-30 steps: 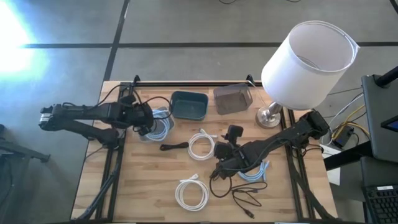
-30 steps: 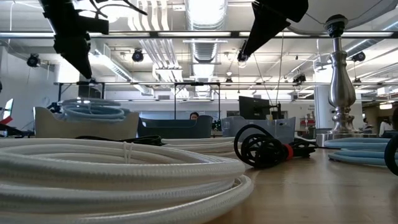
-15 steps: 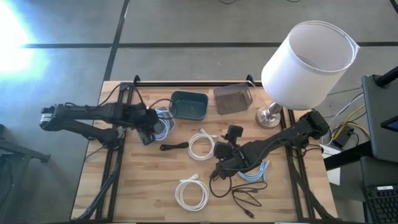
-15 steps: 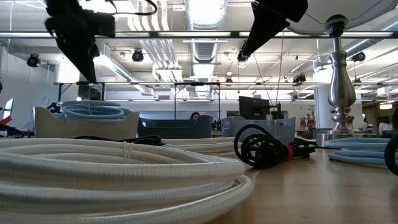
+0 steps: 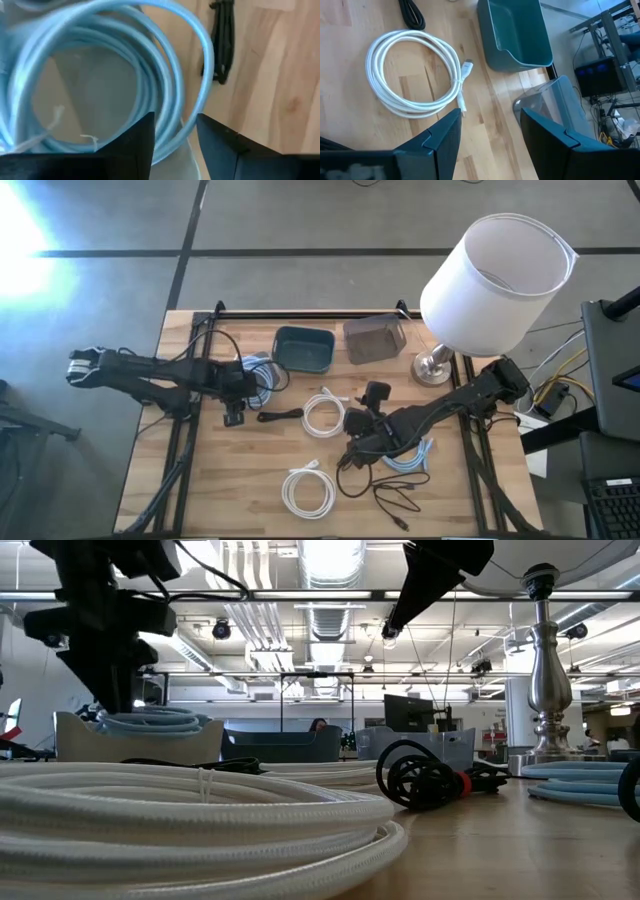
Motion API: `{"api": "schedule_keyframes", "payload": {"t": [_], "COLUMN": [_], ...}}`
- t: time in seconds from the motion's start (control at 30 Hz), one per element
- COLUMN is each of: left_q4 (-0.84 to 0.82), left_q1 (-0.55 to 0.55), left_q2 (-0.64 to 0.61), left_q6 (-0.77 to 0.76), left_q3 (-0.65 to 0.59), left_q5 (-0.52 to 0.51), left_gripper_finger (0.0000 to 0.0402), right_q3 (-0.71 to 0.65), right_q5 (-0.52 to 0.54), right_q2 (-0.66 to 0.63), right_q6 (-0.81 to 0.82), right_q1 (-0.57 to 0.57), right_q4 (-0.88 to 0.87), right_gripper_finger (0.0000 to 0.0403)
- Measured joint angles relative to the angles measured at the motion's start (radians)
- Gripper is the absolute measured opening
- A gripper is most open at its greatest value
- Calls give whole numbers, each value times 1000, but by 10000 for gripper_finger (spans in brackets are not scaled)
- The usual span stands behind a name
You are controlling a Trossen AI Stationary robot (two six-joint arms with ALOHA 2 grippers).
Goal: Pick & Place USB Port
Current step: Put the top light blue HDMI cable into the white bin
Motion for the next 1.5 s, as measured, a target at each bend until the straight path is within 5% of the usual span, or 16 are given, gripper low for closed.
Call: {"api": "schedule_keyframes", "payload": {"t": [0.8,1.13,1.5], "left_q4": [-71,-92,-145], "left_q1": [12,13,23], "left_q2": [212,253,241], "left_q6": [95,97,94], "left_q3": [70,86,145], "left_q5": [-17,-22,-157], "left_gripper_finger": [146,21,54], "right_q3": [-1,-1,-5], "right_q5": [-55,-55,-54], "right_q2": [0,0,0], "right_q6": [0,0,0], "right_q1": [0,0,0], "right_q4": [19,19,20], "right_gripper_finger": [201,201,201]}}
